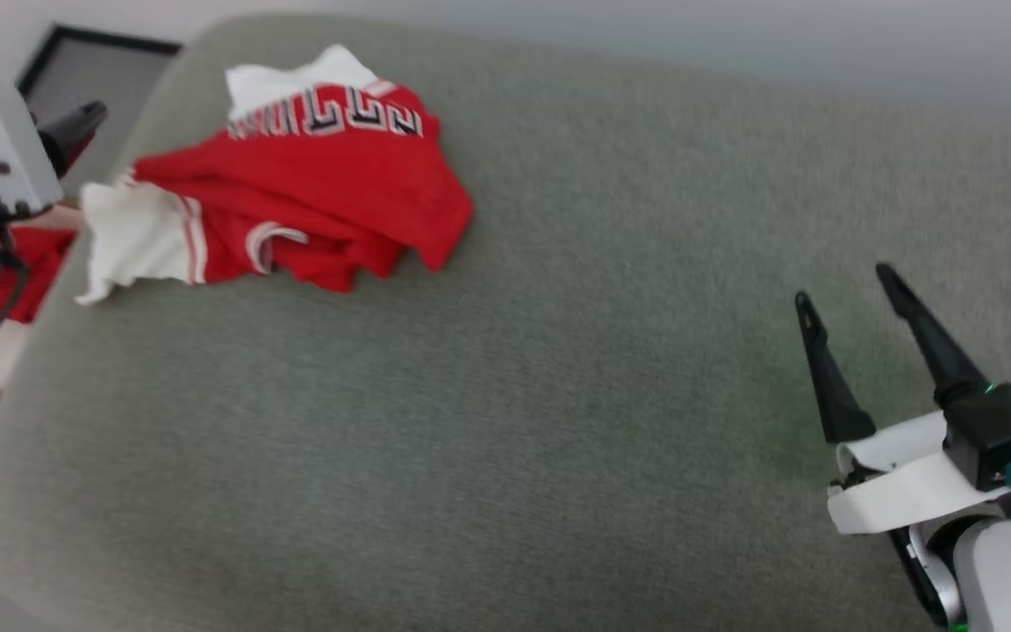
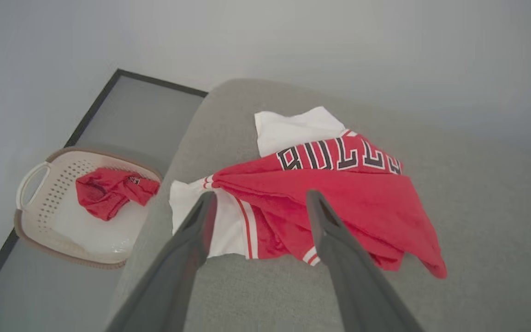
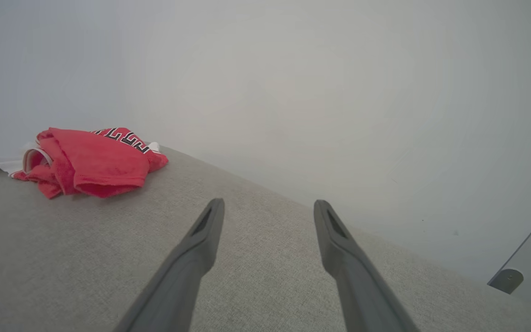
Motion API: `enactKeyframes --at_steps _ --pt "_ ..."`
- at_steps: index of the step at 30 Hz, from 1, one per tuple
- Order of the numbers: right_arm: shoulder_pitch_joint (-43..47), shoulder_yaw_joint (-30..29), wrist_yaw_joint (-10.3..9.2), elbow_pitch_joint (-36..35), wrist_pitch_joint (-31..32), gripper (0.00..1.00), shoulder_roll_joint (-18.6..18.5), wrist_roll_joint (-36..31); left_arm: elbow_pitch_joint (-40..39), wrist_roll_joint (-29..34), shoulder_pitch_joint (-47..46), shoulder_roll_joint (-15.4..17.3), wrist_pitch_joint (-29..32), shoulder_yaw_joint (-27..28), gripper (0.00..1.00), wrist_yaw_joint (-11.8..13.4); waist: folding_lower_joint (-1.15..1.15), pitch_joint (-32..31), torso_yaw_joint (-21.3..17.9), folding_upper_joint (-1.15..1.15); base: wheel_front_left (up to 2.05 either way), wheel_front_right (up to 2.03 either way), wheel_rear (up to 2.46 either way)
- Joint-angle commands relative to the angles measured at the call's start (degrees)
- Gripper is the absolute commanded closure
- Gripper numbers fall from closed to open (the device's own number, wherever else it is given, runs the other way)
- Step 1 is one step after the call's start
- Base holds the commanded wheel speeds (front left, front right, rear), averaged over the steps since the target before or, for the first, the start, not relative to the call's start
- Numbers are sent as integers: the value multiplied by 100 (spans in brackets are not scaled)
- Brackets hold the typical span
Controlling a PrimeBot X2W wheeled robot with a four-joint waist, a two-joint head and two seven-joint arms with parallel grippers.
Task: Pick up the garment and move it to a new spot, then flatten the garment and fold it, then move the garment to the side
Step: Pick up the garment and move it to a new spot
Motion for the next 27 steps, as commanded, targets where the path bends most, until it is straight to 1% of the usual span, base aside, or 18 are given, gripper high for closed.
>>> enactKeyframes --at_steps 1,5,10,14,15,20,23,24,25,26,27 --pt "-101 -15 0 -128 34 0 -38 18 184 -28 -243 44 222 -129 0 4 0 855 -566 0 0 0 0" --pt "-158 -63 0 -416 118 0 -67 35 574 -143 -646 26 581 -361 0 4 0 1218 -727 0 0 0 0" --pt "-123 -190 0 -704 218 0 -68 67 1182 -293 -959 -6 929 -467 0 17 0 1617 -877 0 0 0 0" --pt "-152 -236 0 -884 278 0 -57 80 1682 -226 -1173 -55 1255 -600 0 75 0 1884 -982 0 0 0 0" --pt "-152 -236 0 -884 278 0 -57 80 1682 -226 -1173 -55 1255 -600 0 75 0 1884 -982 0 0 0 0" --pt "-185 -261 0 -1036 330 0 -11 67 2279 -220 -1192 -295 1595 -735 0 198 0 2065 -1044 0 0 0 0" --pt "-188 -277 0 -1115 383 0 20 34 2548 -211 -1194 -444 1691 -794 0 297 0 2096 -1041 0 0 0 0" --pt "-192 -286 0 -1134 406 0 32 32 2617 -230 -1198 -499 1722 -802 27 287 0 2094 -1034 0 0 0 0" --pt "-197 -295 0 -1150 405 0 40 29 2660 -278 -1217 -552 1698 -775 71 294 0 2086 -1020 0 0 0 0" --pt "-204 -296 0 -1161 402 0 54 31 2666 -294 -1254 -586 1618 -772 100 266 0 2071 -1004 0 0 0 0" --pt "-200 -298 0 -1167 407 0 67 24 2686 -333 -1281 -617 1577 -746 100 268 0 2044 -984 0 0 0 0"
